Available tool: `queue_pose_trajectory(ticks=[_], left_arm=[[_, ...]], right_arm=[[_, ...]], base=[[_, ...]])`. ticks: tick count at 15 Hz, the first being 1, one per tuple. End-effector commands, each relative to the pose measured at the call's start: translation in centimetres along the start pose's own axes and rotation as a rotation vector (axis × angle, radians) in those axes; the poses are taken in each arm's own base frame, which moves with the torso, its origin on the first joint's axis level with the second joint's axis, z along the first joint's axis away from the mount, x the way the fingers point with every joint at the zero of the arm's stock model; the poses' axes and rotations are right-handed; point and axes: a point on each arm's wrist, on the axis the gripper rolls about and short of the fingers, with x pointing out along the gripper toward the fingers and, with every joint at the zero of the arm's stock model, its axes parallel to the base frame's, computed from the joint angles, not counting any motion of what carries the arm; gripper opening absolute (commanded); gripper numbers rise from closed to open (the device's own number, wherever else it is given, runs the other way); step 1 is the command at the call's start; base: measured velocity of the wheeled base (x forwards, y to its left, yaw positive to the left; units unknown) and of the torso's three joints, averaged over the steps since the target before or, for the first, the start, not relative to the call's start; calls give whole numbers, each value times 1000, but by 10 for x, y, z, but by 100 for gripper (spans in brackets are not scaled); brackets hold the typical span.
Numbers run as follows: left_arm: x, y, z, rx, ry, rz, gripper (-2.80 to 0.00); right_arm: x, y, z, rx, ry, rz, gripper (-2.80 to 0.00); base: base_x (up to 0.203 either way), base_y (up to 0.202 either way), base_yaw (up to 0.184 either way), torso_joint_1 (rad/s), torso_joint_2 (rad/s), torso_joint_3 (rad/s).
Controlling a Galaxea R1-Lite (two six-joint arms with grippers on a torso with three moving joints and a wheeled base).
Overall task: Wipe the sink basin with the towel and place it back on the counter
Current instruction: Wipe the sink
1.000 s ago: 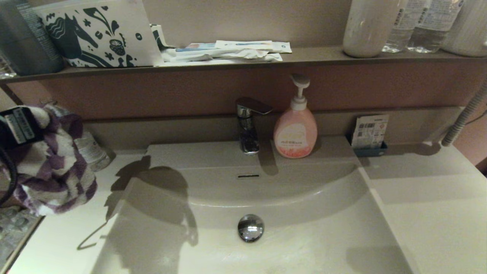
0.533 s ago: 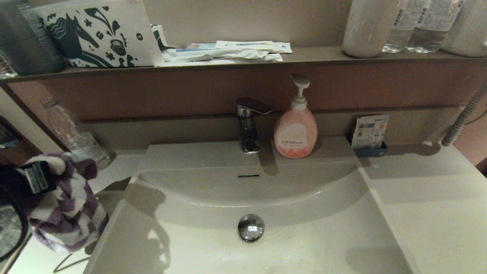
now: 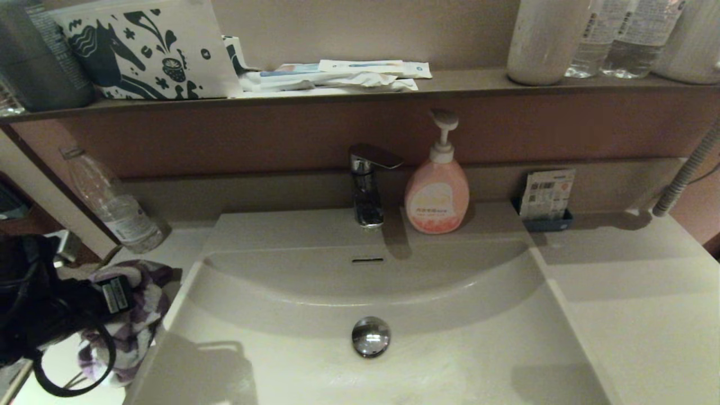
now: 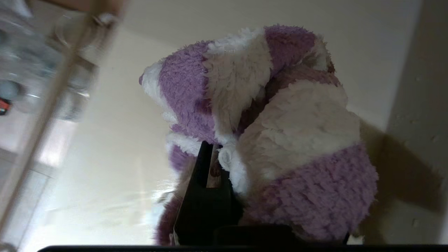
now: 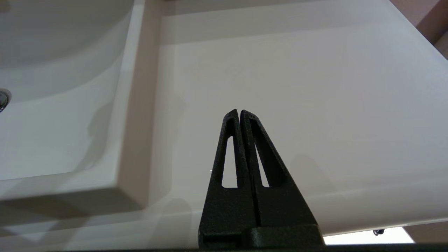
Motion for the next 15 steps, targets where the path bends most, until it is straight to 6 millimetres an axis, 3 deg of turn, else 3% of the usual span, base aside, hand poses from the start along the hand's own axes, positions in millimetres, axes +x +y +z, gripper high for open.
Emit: queue_pose_trajectory(ticks=[1, 5, 11, 15], left_arm=[[12, -11, -6, 21, 45, -39, -280], [37, -31, -15, 55, 103, -89, -280], [83, -41, 9, 58, 48, -99, -280], [100, -41, 22, 51, 19, -101, -280]], right_arm=[[0, 0, 0, 1, 2, 0, -280], [0, 0, 0, 0, 1, 0, -280], [0, 0, 0, 1, 1, 0, -280], [0, 0, 0, 1, 2, 0, -280]], base=[[0, 0, 0, 0, 0, 0], [0, 0, 0, 0, 0, 0], [0, 0, 0, 0, 0, 0], [0, 0, 0, 0, 0, 0]])
